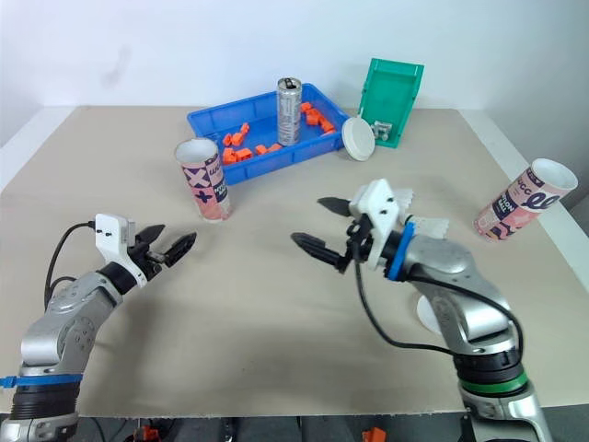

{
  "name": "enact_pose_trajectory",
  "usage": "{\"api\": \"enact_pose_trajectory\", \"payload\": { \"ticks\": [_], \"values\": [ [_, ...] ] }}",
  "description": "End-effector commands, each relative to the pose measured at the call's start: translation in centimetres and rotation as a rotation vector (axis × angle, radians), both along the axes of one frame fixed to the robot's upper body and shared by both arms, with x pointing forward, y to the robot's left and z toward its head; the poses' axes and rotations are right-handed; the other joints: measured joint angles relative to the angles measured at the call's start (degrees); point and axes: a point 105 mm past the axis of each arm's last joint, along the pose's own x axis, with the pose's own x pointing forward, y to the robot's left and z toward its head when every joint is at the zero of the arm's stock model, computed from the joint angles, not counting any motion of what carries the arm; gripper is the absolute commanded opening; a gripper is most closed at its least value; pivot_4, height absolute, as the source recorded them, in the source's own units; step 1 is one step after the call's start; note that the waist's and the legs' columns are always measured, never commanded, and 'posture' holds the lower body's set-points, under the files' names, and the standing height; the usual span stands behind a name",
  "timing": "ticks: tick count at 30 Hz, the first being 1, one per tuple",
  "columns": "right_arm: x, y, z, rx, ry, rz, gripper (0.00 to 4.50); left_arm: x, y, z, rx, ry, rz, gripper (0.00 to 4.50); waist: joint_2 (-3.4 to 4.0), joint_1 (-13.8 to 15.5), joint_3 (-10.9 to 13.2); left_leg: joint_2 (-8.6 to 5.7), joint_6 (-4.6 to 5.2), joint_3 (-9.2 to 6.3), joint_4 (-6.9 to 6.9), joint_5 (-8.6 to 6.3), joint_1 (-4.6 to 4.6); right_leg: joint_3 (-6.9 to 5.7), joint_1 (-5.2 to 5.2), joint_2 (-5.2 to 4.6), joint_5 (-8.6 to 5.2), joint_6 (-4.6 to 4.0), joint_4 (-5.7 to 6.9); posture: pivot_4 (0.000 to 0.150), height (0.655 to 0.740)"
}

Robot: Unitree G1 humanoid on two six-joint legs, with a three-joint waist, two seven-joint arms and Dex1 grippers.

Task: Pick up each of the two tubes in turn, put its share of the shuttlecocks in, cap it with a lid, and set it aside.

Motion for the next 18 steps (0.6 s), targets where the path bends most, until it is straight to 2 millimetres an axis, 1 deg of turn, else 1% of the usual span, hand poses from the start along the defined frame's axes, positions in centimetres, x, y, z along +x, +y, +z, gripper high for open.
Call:
{"api": "enact_pose_trajectory", "payload": {
  "ticks": [1, 5, 10, 16, 18],
  "values": [
    [-0.1, 0.5, 1.3, 0.017, -0.069, -0.003, 4.48, 0.8, 0.0, 1.2, 0.033, -0.074, -0.034, 4.50, -0.01, 0.3, 0.0, -0.03, 0.00, 0.00, 0.00, -0.02, -0.02, 0.00, 0.00, -0.03, 0.01, -0.04, -0.01, 0.150, 0.7400],
    [-0.6, 1.2, 1.7, 0.043, -0.082, 0.011, 4.48, 2.2, -1.3, 0.7, 0.060, -0.069, -0.131, 4.50, -0.01, 0.6, 0.0, -0.05, 0.00, -0.07, 0.00, -0.03, -0.03, -0.07, 0.01, -0.02, 0.02, -0.05, -0.01, 0.150, 0.7400],
    [-1.2, 1.9, 2.3, 0.046, -0.100, 0.032, 4.48, 4.0, -2.0, 0.3, 0.093, -0.044, -0.210, 4.50, -0.01, 0.9, 0.0, -0.02, 0.01, -0.11, 0.01, -0.02, -0.01, -0.11, 0.01, 0.02, -0.02, 0.03, -0.01, 0.150, 0.7400],
    [-1.2, 1.9, 2.6, 0.039, -0.113, 0.024, 4.48, 6.4, -2.4, 0.4, 0.117, -0.045, -0.231, 4.50, -0.01, 1.1, 0.0, -0.02, 0.01, -0.19, 0.01, -0.02, -0.03, -0.17, 0.02, 0.04, -0.02, 0.02, -0.01, 0.150, 0.7400],
    [-1.2, 1.8, 2.7, 0.035, -0.119, 0.013, 4.48, 7.3, -2.8, 0.3, 0.123, -0.042, -0.235, 4.50, -0.01, 1.2, 0.0, -0.03, 0.01, -0.19, 0.01, -0.02, -0.04, -0.17, 0.02, 0.03, -0.02, 0.03, -0.01, 0.150, 0.7400]
  ]
}}
